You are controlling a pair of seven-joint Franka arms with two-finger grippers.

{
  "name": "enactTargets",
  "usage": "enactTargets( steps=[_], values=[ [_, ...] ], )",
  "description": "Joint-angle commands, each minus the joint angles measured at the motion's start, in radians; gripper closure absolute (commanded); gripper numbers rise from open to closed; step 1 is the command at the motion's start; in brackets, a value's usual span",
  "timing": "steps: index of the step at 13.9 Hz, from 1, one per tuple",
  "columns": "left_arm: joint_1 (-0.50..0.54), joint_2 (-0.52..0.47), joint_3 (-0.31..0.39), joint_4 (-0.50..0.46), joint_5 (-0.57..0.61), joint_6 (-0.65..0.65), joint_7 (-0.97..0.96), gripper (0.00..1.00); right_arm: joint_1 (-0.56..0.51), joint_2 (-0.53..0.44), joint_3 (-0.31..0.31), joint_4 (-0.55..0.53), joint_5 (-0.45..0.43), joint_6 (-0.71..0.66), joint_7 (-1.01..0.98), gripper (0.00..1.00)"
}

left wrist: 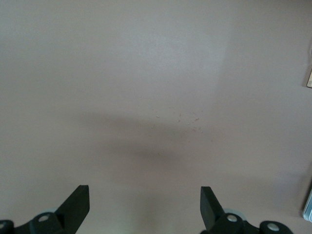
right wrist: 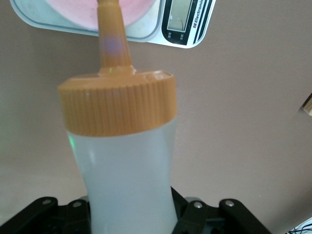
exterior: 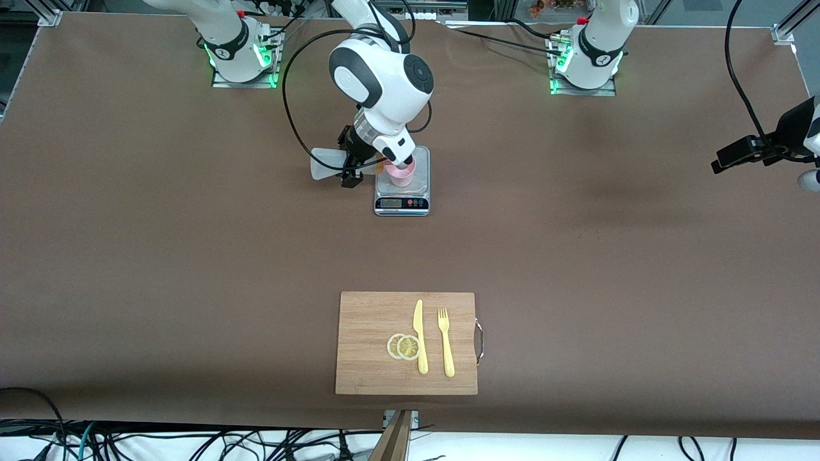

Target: Add sauce to pink cup with both arms

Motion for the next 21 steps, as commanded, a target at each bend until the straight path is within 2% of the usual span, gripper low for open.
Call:
enactTargets(
  steps=[1, 21],
  values=[
    [-0.004, -0.008, 0.003, -0.005, -0.033, -0.006, 0.006, 0.00, 0.014, 0.013, -0.009, 0.033, -0.018, -0.038, 0.017, 1.00],
    [-0.006, 0.001, 0.003, 0.000, -0.033, 0.001, 0.001, 0.00, 0.007, 0.013, -0.012, 0.036, -0.021, -0.040, -0.025, 1.00]
  ],
)
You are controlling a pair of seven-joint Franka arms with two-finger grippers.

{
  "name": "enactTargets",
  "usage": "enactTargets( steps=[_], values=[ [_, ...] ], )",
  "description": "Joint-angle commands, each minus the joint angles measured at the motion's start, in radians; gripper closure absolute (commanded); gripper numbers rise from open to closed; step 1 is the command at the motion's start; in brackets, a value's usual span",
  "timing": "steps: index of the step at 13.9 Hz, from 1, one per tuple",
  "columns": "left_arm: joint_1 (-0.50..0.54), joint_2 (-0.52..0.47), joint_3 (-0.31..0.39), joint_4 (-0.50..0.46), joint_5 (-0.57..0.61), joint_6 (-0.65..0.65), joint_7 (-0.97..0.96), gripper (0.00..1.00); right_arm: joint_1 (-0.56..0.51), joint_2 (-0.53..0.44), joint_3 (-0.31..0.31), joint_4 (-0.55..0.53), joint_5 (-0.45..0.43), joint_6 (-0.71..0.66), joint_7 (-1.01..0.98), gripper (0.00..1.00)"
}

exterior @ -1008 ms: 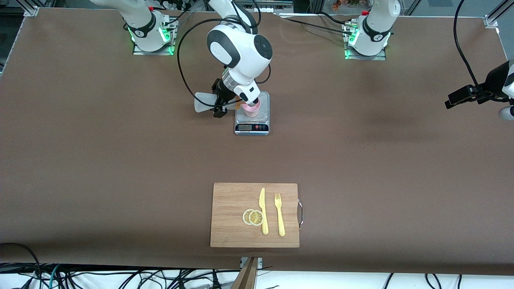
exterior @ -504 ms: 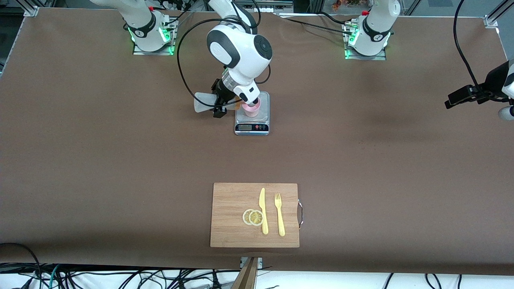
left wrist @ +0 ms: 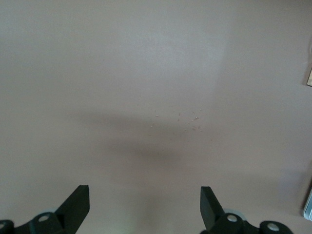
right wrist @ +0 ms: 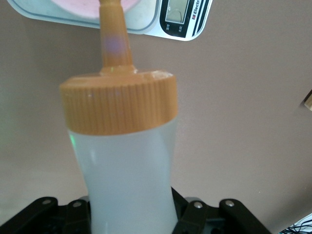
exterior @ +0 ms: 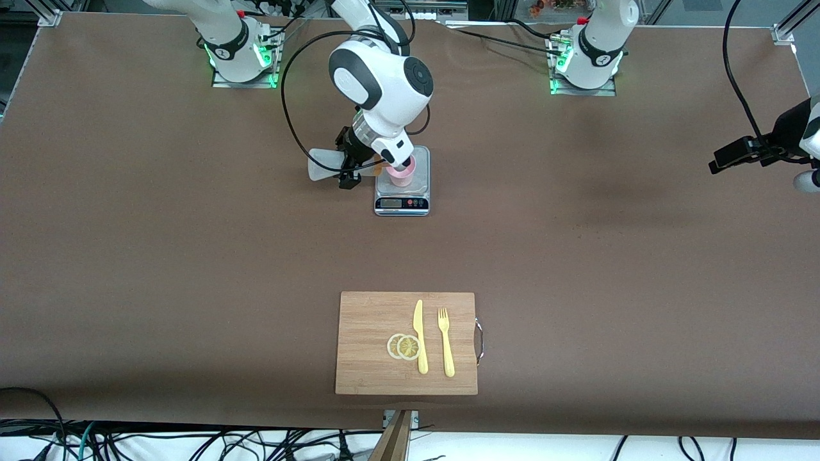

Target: Add sauce to pink cup with both arms

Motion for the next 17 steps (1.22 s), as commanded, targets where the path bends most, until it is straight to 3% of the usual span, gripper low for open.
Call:
enactTargets(
  steps=[1, 17],
  values=[
    [-0.003, -0.002, 0.004, 0.002, -0.033, 0.001, 0.002, 0.00, 0.007, 0.011, -0.003, 0.034, -0.014, -0.030, -0.017, 1.00],
    [-0.003, -0.002, 0.002, 0.000, -0.033, 0.001, 0.002, 0.00, -0.019, 0.011, -0.005, 0.054, 0.011, 0.005, -0.028, 1.00]
  ],
)
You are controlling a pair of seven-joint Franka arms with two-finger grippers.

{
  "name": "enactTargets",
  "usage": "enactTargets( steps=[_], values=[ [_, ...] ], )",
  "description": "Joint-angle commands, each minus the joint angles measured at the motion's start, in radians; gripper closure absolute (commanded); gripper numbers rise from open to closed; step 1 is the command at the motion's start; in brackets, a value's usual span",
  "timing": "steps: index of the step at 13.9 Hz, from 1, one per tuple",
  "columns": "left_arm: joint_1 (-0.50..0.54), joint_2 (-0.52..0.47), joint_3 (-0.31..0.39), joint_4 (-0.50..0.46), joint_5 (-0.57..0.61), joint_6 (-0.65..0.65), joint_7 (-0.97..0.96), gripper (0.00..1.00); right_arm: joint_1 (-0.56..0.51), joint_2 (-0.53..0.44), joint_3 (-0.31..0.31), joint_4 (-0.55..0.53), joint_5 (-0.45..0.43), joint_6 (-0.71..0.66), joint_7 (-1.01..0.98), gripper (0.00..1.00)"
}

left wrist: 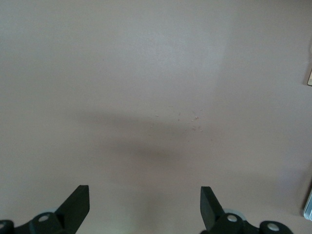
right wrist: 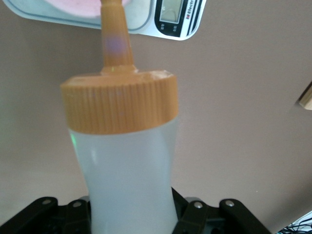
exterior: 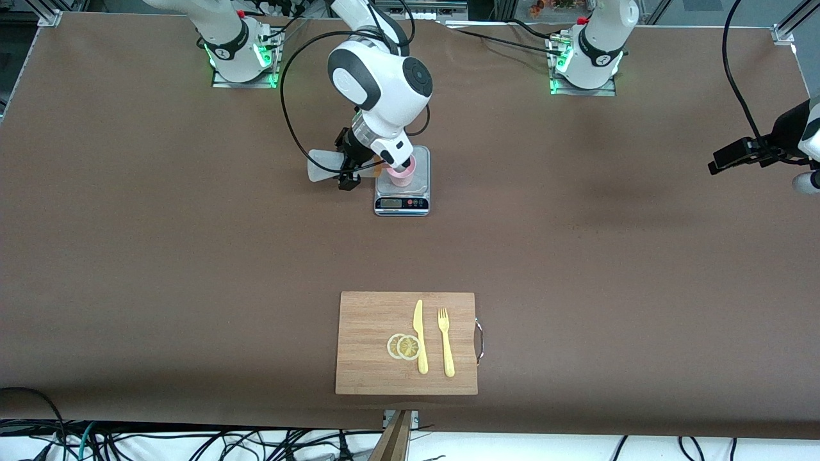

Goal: Add sauce to pink cup with both arms
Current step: 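Carry the bottle with the right gripper back beside the scale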

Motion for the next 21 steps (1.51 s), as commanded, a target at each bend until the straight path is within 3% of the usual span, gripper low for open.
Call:
enactTargets(
  steps=[1, 6, 10, 21],
  values=[
    [-0.003, -0.003, 0.002, 0.000, -0.033, 0.002, 0.002, 0.00, -0.022, 0.009, 0.002, 0.041, 0.025, 0.009, -0.026, 1.00],
    [-0.003, -0.004, 0.002, -0.002, -0.033, 0.001, 0.002, 0.00, -0.093, 0.002, 0.002, 0.041, 0.123, 0.092, -0.130, 1.00],
    [-0.003, -0.004, 0.002, -0.002, -0.033, 0.001, 0.002, 0.00, -0.184, 0.000, 0.000, 0.038, 0.252, 0.179, -0.285, 1.00],
    [-0.003, -0.006, -0.008, 0.002, -0.033, -0.002, -0.003, 0.00, -0.517, 0.006, -0.001, 0.009, 0.819, 0.282, -0.978, 1.00]
  ],
)
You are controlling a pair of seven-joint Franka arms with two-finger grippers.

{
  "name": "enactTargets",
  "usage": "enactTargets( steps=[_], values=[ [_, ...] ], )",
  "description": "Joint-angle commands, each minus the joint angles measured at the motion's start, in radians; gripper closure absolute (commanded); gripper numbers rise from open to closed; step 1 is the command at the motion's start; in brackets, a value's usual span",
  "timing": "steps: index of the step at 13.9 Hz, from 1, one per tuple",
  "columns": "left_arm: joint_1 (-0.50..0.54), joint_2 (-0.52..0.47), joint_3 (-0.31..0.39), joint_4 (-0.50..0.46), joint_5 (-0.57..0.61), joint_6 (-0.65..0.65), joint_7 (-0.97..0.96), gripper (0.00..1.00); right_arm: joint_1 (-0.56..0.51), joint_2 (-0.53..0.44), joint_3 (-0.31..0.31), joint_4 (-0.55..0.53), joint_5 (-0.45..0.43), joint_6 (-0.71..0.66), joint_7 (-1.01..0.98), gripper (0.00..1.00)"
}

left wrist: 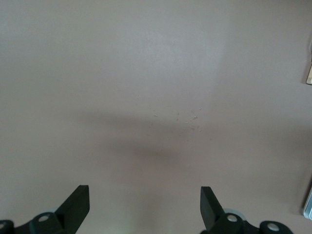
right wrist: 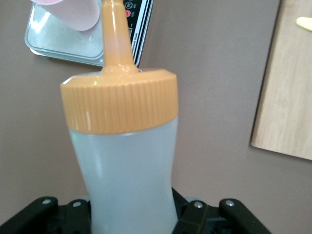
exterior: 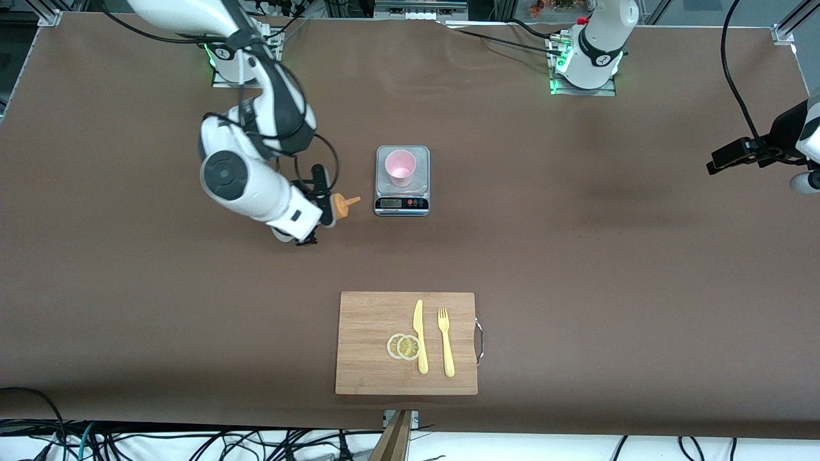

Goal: Add sauce to pink cup with both arms
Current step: 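Carry the bottle with the right gripper back beside the scale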

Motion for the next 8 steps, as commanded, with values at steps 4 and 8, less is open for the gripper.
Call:
enactTargets(
  steps=[4, 8],
  values=[
    [-0.001, -0.005, 0.000, 0.001, -0.033, -0.001, -0.003, 0.00, -0.157, -0.001, 0.014, -0.036, 0.256, -0.012, -0.325, 1.00],
    [-0.001, -0.005, 0.000, -0.002, -0.033, -0.001, -0.005, 0.00, -0.275, 0.013, 0.014, -0.102, 0.497, -0.070, -0.579, 1.00]
  ],
)
